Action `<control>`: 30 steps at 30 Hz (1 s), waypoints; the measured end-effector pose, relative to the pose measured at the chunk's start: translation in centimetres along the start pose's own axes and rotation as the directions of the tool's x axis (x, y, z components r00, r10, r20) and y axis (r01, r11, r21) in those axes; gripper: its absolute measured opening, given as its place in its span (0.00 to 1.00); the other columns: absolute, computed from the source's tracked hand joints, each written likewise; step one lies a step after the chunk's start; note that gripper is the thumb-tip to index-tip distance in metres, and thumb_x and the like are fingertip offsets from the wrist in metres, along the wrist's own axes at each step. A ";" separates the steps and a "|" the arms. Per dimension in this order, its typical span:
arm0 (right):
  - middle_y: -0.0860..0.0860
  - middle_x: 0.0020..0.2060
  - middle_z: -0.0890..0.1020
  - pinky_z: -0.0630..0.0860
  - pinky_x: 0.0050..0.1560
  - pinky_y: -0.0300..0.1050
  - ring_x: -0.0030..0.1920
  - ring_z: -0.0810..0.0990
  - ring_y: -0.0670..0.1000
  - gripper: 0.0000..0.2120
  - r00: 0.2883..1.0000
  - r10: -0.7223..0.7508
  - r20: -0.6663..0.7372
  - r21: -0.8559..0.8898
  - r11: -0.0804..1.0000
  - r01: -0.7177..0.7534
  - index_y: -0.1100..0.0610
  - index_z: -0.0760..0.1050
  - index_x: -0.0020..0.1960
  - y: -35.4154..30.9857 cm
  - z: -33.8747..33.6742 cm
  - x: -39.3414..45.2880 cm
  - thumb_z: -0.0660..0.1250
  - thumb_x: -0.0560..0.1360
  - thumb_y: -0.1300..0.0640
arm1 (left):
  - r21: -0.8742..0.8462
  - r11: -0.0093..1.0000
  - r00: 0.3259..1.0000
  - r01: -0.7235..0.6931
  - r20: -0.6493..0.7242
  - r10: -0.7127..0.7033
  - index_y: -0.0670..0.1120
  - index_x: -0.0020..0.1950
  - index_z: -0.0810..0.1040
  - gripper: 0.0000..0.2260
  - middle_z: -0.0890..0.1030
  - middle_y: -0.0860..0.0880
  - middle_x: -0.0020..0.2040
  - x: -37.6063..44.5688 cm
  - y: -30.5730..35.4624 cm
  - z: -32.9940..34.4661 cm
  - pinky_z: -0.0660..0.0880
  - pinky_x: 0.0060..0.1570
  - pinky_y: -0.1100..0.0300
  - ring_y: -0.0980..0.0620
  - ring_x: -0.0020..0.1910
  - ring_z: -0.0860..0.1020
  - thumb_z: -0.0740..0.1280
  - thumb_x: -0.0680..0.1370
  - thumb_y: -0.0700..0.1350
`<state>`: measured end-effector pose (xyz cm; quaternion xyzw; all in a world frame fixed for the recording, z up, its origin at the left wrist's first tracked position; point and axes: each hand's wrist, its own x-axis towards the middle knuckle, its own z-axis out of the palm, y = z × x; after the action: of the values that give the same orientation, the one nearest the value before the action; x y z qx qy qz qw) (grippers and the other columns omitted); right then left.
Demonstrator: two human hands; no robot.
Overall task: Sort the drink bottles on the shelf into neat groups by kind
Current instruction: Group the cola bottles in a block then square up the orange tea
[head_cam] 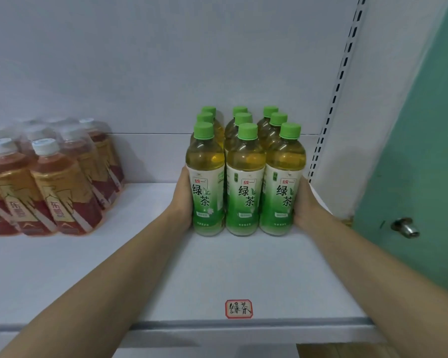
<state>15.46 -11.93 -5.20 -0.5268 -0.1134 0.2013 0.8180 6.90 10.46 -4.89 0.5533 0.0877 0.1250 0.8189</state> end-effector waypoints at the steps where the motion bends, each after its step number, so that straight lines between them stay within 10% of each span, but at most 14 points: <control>1: 0.56 0.39 0.86 0.81 0.47 0.51 0.40 0.85 0.58 0.25 1.000 0.001 -0.002 -0.011 1.000 -0.001 0.53 0.84 0.37 0.0 0.0 0.0 0.56 0.83 0.45 | -0.003 1.000 1.000 0.005 0.010 -0.005 0.52 0.44 0.89 0.25 0.87 0.42 0.52 0.0 0.0 0.0 0.82 0.44 0.51 0.42 0.50 0.86 0.58 0.78 0.66; 30: 0.54 0.38 0.87 0.82 0.38 0.44 0.38 0.86 0.54 0.30 1.000 0.000 0.030 -0.001 1.000 0.000 0.52 0.85 0.34 1.3 3.2 0.9 0.51 0.84 0.48 | 0.017 0.999 0.999 -0.039 -0.001 0.039 0.51 0.38 0.88 0.28 0.88 0.45 0.43 -0.6 1.2 -3.3 0.82 0.37 0.56 0.46 0.40 0.87 0.53 0.83 0.60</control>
<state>14.71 -8.50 -5.06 -0.5243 -0.1260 0.2092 0.8158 5.30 13.64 -5.01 0.5617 0.0785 0.1406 0.8115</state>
